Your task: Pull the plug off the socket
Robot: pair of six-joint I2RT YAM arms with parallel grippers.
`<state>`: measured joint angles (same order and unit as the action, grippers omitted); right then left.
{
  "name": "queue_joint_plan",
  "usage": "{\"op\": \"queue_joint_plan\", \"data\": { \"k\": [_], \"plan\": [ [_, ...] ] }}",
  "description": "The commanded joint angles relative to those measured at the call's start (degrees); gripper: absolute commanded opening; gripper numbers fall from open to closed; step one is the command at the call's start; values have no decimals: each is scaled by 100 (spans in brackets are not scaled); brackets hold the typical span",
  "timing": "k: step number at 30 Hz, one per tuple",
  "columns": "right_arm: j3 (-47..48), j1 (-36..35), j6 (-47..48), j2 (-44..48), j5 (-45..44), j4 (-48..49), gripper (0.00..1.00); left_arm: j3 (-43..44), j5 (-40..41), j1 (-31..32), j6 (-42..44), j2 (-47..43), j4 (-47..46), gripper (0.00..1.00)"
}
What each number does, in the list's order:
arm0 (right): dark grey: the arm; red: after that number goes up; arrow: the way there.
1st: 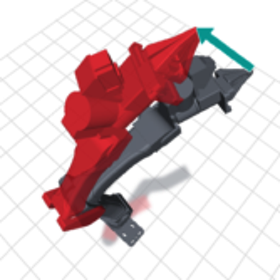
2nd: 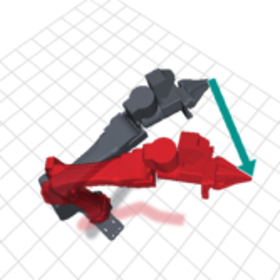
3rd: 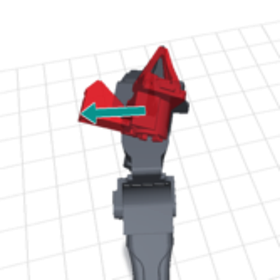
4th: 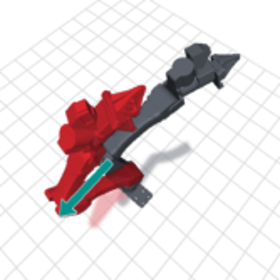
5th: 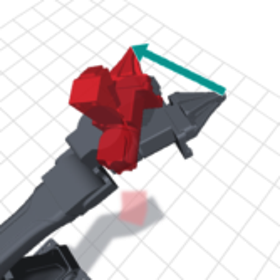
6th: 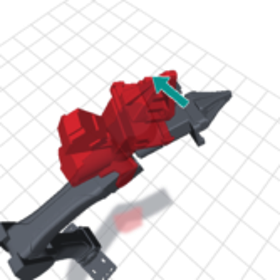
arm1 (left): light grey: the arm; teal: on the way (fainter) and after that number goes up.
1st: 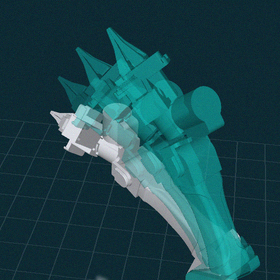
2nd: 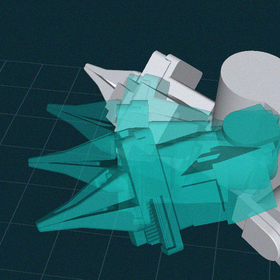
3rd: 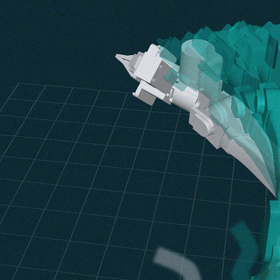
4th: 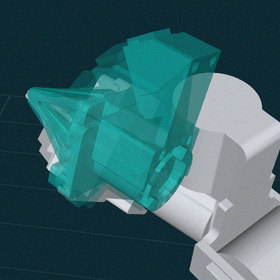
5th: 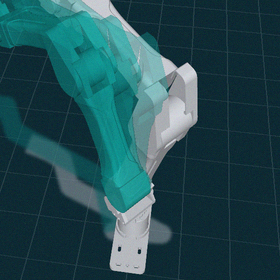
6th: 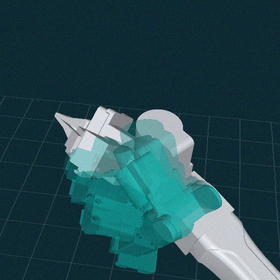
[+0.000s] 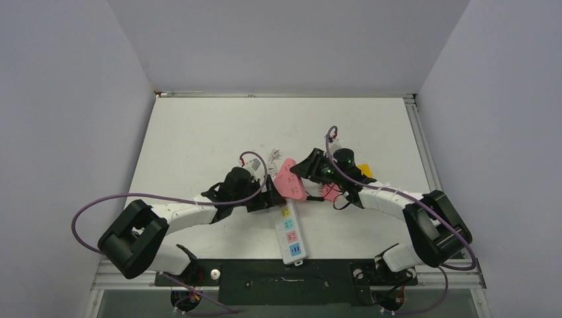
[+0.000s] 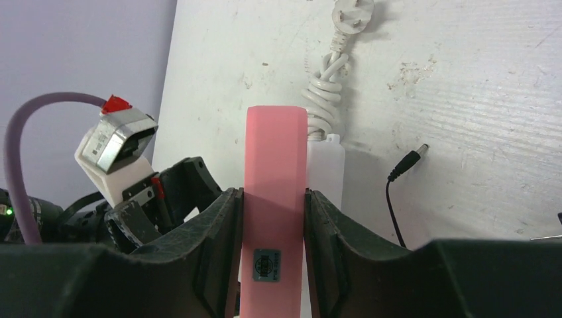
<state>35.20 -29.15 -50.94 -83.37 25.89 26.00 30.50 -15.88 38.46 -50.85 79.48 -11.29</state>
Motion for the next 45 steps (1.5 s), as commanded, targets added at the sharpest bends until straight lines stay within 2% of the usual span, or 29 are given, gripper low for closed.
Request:
{"op": "queue_joint_plan", "data": {
  "k": [1,4,5,10,12,18,25,31,33,36,38,43,45],
  "plan": [
    [207,-102,273,288,-632,-143,5,-242,727,270,-360,-317,45,83],
    [229,-171,314,333,-813,-249,5,-455,825,471,-758,-368,-328,88],
    [244,-201,337,351,-885,-294,5,-498,856,535,-866,-360,-452,94],
    [341,-426,490,464,-1318,-599,5,-572,1006,831,-1154,-279,-970,100],
    [397,-532,571,491,-1491,-780,5,-546,1064,897,-1174,-256,-1085,96],
    [435,-700,660,622,-1831,-977,5,-189,1158,965,-1036,197,-559,96],
    [359,-792,681,636,-1613,-882,5,-118,1423,1094,-1034,683,-282,99],
    [122,-847,631,621,-1370,-801,6,-346,1426,1094,-1266,871,-492,85],
    [39,-847,613,649,-1339,-834,14,-425,1404,1094,-1337,937,-605,76],
    [-59,-856,565,657,-1255,-899,33,-537,1396,1094,-1420,1020,-794,64],
    [-132,-856,506,663,-1200,-874,39,-560,1387,1094,-1436,1080,-855,58],
    [-248,-856,410,665,-1175,-902,45,-584,1396,1094,-1445,1107,-885,54],
    [-278,-856,409,682,-1203,-940,45,-604,1410,1095,-1445,1069,-879,53]
  ]
}}
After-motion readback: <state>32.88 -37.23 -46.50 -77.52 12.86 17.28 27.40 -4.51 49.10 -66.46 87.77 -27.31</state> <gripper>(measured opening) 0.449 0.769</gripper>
